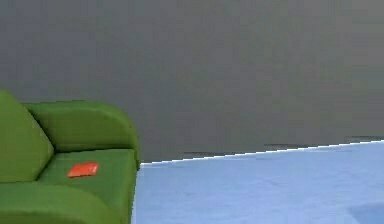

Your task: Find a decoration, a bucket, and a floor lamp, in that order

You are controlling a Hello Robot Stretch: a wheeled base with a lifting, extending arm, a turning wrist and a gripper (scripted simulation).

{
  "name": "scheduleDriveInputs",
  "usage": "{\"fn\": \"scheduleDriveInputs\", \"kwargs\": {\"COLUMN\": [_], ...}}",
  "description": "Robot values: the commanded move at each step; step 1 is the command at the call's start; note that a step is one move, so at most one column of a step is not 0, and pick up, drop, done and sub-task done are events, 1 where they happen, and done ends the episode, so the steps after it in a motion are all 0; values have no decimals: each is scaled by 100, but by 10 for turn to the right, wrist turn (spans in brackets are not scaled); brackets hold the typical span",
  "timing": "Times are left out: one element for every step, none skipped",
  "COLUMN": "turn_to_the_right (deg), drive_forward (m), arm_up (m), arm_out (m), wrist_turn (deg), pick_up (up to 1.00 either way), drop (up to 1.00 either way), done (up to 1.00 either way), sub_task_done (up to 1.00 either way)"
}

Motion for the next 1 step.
{"fn": "scheduleDriveInputs", "kwargs": {"turn_to_the_right": [450], "drive_forward": [0], "arm_up": [0], "arm_out": [0], "wrist_turn": [0], "pick_up": [0], "drop": [0], "done": [0], "sub_task_done": [0]}}
